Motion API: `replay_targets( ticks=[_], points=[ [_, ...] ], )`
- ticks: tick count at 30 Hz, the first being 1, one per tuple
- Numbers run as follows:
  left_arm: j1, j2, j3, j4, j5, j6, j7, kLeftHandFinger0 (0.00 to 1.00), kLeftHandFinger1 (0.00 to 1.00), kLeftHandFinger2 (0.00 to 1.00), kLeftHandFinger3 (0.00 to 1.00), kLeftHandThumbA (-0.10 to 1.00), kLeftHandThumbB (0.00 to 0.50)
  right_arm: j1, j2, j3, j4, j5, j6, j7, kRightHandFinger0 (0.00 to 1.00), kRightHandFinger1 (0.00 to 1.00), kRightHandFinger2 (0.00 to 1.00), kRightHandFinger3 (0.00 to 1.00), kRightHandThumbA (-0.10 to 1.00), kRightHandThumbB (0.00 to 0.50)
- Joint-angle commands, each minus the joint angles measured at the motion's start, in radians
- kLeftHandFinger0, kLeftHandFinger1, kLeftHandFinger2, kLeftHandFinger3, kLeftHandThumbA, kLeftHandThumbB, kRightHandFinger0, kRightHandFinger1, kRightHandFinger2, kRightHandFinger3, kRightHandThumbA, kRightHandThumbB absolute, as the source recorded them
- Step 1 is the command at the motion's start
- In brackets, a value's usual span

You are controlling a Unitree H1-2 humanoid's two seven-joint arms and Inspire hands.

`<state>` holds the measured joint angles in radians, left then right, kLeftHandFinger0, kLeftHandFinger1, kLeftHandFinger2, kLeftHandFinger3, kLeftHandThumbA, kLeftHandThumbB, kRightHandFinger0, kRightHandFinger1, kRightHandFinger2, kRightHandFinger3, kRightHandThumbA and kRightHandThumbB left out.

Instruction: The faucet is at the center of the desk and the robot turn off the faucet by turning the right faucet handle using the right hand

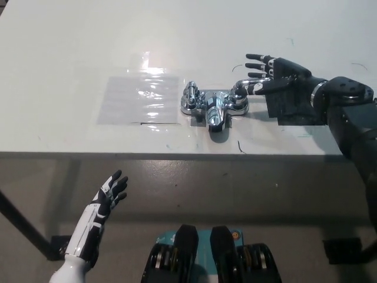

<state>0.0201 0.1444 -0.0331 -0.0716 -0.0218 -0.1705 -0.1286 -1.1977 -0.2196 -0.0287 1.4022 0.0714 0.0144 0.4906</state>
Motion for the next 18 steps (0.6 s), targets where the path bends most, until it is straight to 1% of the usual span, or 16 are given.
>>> replay_targets(
  ticks=[1,5,7,8,9,12,13,14,17,18],
  points=[
    [-0.008,0.013,0.002,-0.007,-0.004,-0.034,-0.011,1.00,1.00,1.00,1.00,0.98,0.255,-0.040,0.023,-0.016,-0.018,0.023,-0.033,0.044,1.00,1.00,1.00,1.00,1.00,0.452],
    [-0.012,0.010,0.001,-0.003,-0.011,-0.033,-0.014,1.00,1.00,1.00,1.00,0.97,0.266,-0.034,0.029,-0.017,-0.031,0.025,-0.041,0.070,1.00,1.00,1.00,1.00,1.00,0.436],
    [-0.009,0.011,0.001,-0.009,-0.008,-0.023,-0.013,1.00,1.00,1.00,1.00,0.97,0.266,-0.028,0.031,-0.015,-0.032,0.021,-0.051,0.080,1.00,1.00,1.00,1.00,1.00,0.440],
    [-0.009,0.015,0.000,-0.005,-0.002,-0.033,-0.014,1.00,1.00,1.00,1.00,0.98,0.250,-0.021,0.032,-0.014,-0.036,0.022,-0.057,0.098,1.00,1.00,1.00,1.00,1.00,0.431],
    [-0.009,0.016,0.000,-0.005,-0.003,-0.034,-0.015,1.00,1.00,1.00,1.00,0.98,0.249,-0.019,0.032,-0.014,-0.037,0.023,-0.057,0.105,1.00,1.00,1.00,1.00,1.00,0.430],
    [-0.007,0.017,0.000,-0.011,-0.004,-0.026,-0.016,1.00,1.00,1.00,1.00,0.98,0.254,-0.008,0.035,-0.008,-0.047,0.020,-0.064,0.123,1.00,1.00,1.00,1.00,1.00,0.444],
    [-0.008,0.017,0.000,-0.010,-0.004,-0.027,-0.016,1.00,1.00,1.00,1.00,0.98,0.259,-0.006,0.035,-0.008,-0.051,0.020,-0.065,0.127,1.00,1.00,1.00,1.00,1.00,0.442],
    [-0.009,0.019,0.001,-0.007,-0.004,-0.031,-0.017,1.00,1.00,1.00,1.00,0.98,0.259,0.000,0.036,-0.009,-0.060,0.023,-0.065,0.134,1.00,1.00,1.00,1.00,1.00,0.452],
    [-0.013,0.017,0.003,-0.003,-0.009,-0.038,-0.018,1.00,1.00,1.00,1.00,0.98,0.250,0.017,0.039,-0.024,-0.093,0.046,-0.057,0.166,1.00,1.00,1.00,1.00,1.00,0.423],
    [-0.013,0.017,0.003,-0.001,-0.009,-0.041,-0.018,1.00,1.00,1.00,1.00,0.97,0.250,0.021,0.039,-0.027,-0.100,0.050,-0.054,0.171,1.00,1.00,1.00,1.00,1.00,0.422]
  ],
)
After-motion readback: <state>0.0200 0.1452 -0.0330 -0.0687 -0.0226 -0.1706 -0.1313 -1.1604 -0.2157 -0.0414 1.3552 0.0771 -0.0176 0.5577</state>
